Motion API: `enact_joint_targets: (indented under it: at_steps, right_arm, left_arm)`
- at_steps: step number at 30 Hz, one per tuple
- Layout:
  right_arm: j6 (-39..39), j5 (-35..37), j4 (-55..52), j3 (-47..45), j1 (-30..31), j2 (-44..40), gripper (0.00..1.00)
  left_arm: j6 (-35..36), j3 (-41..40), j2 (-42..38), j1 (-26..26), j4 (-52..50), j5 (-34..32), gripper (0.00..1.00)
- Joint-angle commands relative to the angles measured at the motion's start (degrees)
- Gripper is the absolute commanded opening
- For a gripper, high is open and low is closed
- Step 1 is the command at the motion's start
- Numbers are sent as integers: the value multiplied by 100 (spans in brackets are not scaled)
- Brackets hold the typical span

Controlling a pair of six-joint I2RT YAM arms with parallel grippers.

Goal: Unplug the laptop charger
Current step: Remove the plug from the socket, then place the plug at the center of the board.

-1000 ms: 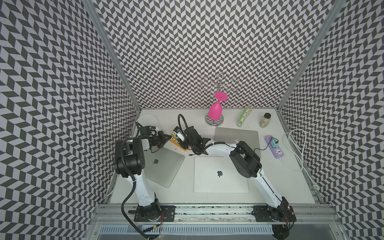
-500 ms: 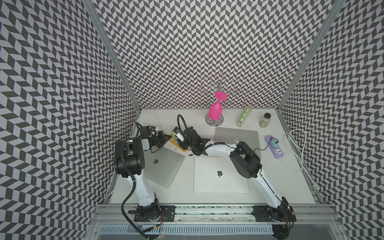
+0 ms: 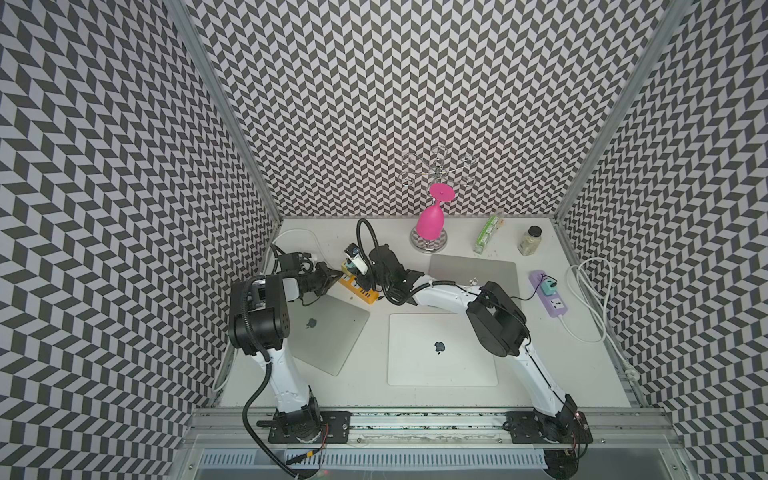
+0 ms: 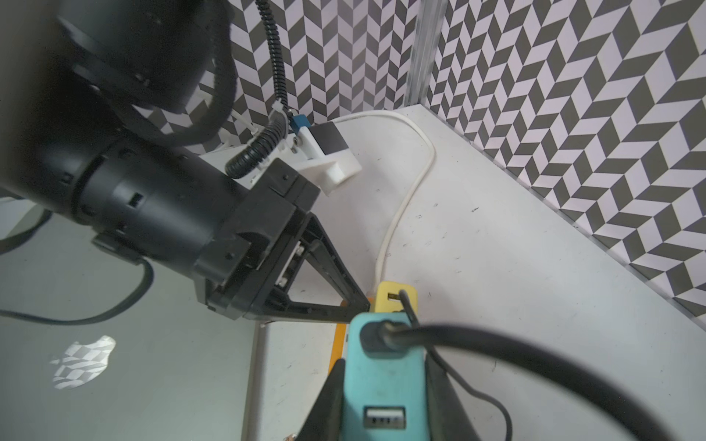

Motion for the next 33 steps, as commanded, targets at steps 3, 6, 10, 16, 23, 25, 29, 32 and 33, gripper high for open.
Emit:
enact_joint_targets:
  at_steps: [3, 6, 10, 16, 23, 25, 29, 32, 33]
  right_arm:
    - [-155, -2, 588, -440, 61, -512, 0]
    - [-161, -73, 757, -756, 64, -695, 0]
    - [-72, -192, 973, -1096, 89, -1046, 0]
    - [70, -434, 930, -1548, 146, -1698, 0]
    - [214, -546, 1055, -2269, 154, -2548, 0]
    - [182, -465, 975, -2307, 155, -2728, 0]
    - [23, -70, 792, -2253, 122, -2989, 0]
    - [-119, 31, 485, -2051, -46, -2930, 0]
    - [-159, 24, 373, -1942, -126, -2861, 0]
  left_arm:
    - [-34, -26, 63, -14, -630, -431, 0]
    - [-49, 102, 2, -14, -688, -368, 0]
    - [-96, 208, -147, -10, -723, -311, 0]
    - [-41, 384, -486, 70, -969, -315, 0]
    - [68, 338, -729, 232, -1172, -310, 0]
    - [93, 298, -837, 246, -1212, -318, 0]
    - [130, 219, -1058, 250, -1279, -343, 0]
    - [162, 155, -1152, 250, -1308, -325, 0]
    - [165, 131, -1168, 250, -1322, -315, 0]
